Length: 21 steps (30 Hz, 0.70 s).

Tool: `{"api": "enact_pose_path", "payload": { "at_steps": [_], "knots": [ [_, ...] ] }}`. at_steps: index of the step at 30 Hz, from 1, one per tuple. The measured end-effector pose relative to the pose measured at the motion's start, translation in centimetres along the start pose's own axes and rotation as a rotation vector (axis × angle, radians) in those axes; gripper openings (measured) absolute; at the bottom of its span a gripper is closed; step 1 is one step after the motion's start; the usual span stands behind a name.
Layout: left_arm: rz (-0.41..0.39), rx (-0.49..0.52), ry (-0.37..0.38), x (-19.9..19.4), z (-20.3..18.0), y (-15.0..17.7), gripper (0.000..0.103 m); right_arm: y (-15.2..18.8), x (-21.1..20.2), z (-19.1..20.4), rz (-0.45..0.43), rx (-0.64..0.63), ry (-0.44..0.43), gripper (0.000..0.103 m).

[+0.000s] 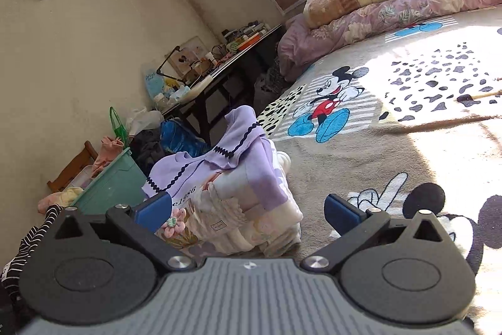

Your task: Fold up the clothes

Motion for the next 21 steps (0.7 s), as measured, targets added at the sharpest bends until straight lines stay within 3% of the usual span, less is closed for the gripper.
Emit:
{"api": "enact_pose_path", "payload": {
  "at_steps": [5,15,21],
  "knots": [
    [0.020,0.029,-0.092,-3.3,0.2,-0.4,0.103,0.5,-3.6,1.9,0.036,-0.063,0.068,0.103],
    [0.071,0.109,-0.197,-8.1,0.6,-0.7,0.103,2.1,-8.0,5.5,0.084,-0.178,0.142,0.103],
    [0.083,0.143,-0.190,-10.4,0.2,-0.9,0.103,3.3,-9.9,7.4,0.112,-0.224,0.164,0.103]
  ]
}}
Point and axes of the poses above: each gripper's, at about its wrist camera, not at the fingertips, and x roughly the way its jaws point, z to its left, y to its underside, the point moved 10 cm from there along x, roughly the way its jaws point, and after that the axes turned 1 degree about x, right-handed, at the moved point
